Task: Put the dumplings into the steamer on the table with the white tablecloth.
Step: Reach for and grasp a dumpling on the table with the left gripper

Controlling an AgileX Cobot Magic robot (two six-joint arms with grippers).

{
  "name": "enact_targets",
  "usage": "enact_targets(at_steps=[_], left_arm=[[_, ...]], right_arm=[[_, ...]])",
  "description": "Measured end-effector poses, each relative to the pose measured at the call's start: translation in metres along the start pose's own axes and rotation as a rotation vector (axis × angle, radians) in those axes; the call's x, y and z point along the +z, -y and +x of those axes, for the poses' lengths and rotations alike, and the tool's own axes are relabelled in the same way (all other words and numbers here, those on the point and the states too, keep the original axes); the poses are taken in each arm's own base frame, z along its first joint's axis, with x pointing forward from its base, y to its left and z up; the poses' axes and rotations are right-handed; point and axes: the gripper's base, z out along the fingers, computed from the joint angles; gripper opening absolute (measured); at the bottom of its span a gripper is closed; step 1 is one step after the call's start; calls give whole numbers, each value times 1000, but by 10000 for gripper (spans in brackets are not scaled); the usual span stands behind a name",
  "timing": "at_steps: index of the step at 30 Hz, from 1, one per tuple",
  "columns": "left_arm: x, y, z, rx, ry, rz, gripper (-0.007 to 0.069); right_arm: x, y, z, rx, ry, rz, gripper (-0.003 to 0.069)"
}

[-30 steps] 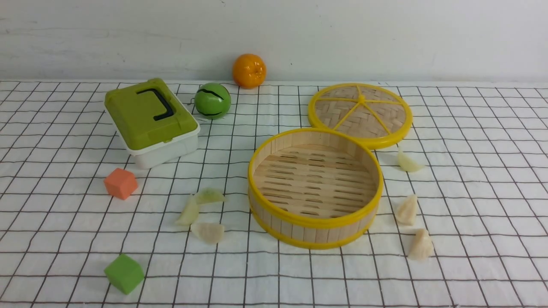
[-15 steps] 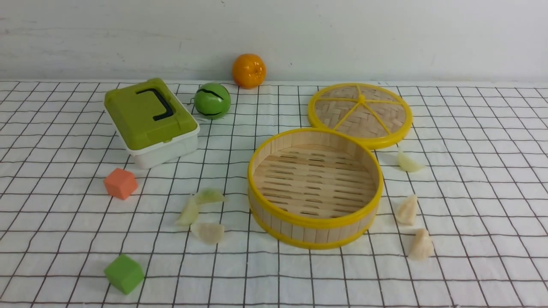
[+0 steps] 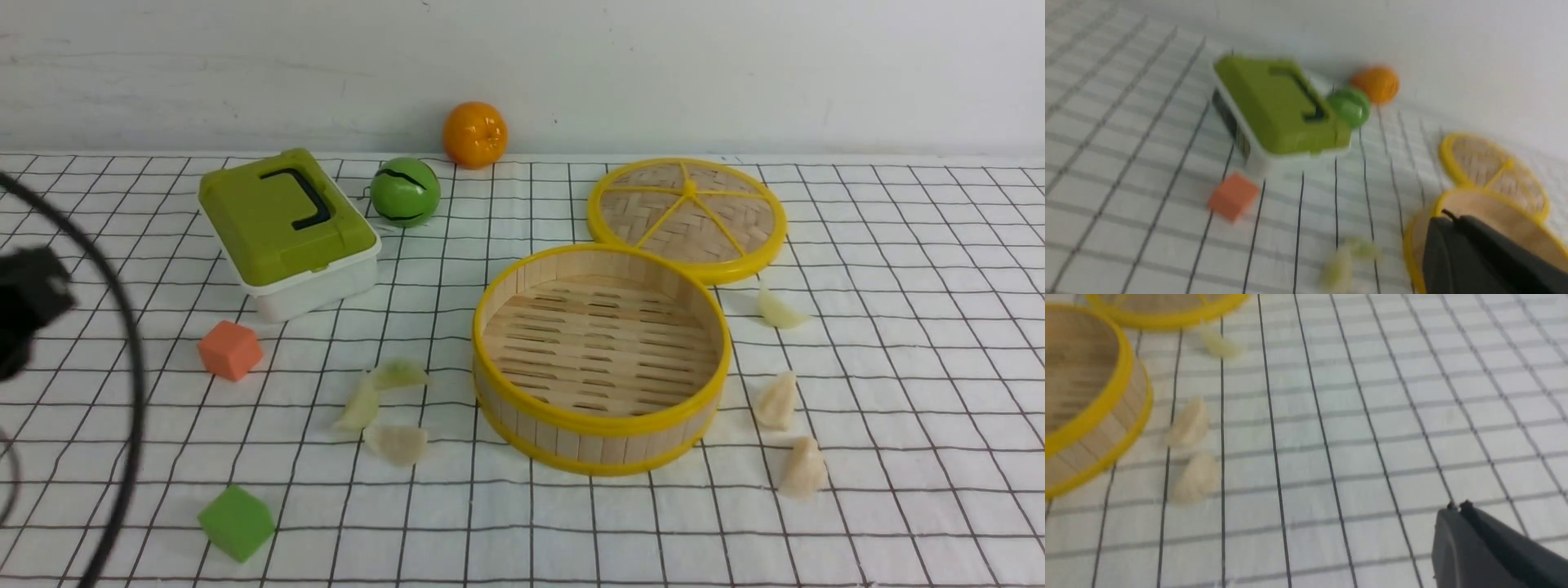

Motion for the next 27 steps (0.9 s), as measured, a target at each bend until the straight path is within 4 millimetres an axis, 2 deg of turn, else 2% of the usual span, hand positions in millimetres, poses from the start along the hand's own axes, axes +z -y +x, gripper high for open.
enact_targets(at_steps=[1,2,6,8,11,12,15,16,22,23,25,27], left_arm=[[1,3,0,4,-24,-1,-13],[15,14,3,39,-140,-16,-13],[44,41,11,171,-389,-70,-13],[61,58,12,234,-486,-68,-13],[88,73,14,262,-587,-70,-13],[90,73,14,258,-592,-73,-13],[124,80,17,273,-693,-86,-13],[126,80,17,280,-700,-86,-13],[185,76,28,328,-855,-178,-13],[187,75,29,332,-855,-183,-11],[206,71,37,345,-864,-226,18],[220,66,42,339,-868,-251,81]], right_arm=[[1,-1,1,-3,-14,-3,-10],[6,-5,6,-32,-114,-27,-10],[16,-22,18,-151,-294,-155,-10],[22,-33,23,-223,-361,-244,-10],[31,-46,28,-274,-438,-330,-10],[31,-47,28,-276,-438,-331,-10],[41,-55,31,-283,-529,-364,-10],[42,-55,31,-282,-534,-364,-10],[47,-58,25,-274,-526,-369,-6],[47,-59,25,-273,-526,-369,-6],[48,-59,25,-272,-528,-370,-4],[48,-59,24,-270,-524,-371,-4]])
